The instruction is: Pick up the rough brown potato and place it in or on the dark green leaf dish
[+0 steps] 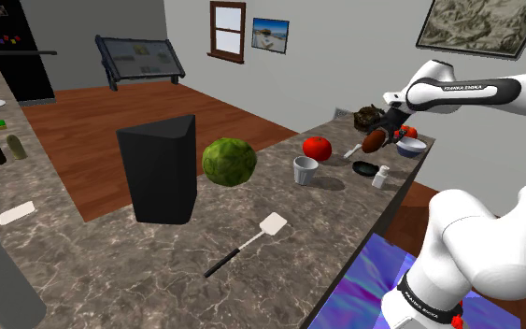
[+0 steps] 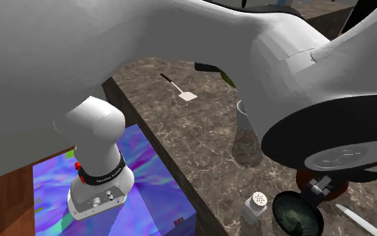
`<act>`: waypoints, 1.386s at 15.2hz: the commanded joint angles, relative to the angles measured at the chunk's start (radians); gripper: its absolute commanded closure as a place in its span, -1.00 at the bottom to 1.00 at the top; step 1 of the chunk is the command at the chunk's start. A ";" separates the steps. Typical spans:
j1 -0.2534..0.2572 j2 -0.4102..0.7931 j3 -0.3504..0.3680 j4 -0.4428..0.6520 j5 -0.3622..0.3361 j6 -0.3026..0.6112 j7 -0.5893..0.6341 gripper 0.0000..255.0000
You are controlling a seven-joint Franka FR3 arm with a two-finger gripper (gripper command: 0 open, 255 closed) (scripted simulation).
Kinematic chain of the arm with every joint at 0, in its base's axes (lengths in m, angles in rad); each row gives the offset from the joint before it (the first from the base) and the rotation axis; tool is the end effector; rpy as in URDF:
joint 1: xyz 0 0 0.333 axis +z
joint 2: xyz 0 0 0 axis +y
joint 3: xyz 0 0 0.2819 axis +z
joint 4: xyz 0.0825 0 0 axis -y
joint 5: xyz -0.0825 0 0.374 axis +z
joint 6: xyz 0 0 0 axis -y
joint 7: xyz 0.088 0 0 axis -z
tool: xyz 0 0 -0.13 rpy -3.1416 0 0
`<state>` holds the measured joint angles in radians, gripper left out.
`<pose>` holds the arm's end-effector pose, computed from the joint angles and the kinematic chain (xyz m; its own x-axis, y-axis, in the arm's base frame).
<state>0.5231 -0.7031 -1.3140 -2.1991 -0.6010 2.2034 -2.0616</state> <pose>0.3244 -0.4107 0.4061 0.0179 0.9989 -0.0437 0.9475 -0.0030 0.3198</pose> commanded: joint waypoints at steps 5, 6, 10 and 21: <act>0.070 0.010 -0.109 0.012 -0.020 0.054 -0.022 1.00; 0.076 0.011 -0.121 0.005 -0.025 0.066 -0.021 1.00; 0.102 0.013 -0.173 -0.019 -0.047 0.114 -0.016 1.00; 0.137 0.015 -0.235 -0.042 -0.073 0.167 -0.009 1.00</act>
<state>0.6599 -0.6878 -1.5488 -2.2406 -0.6737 2.3701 -2.0704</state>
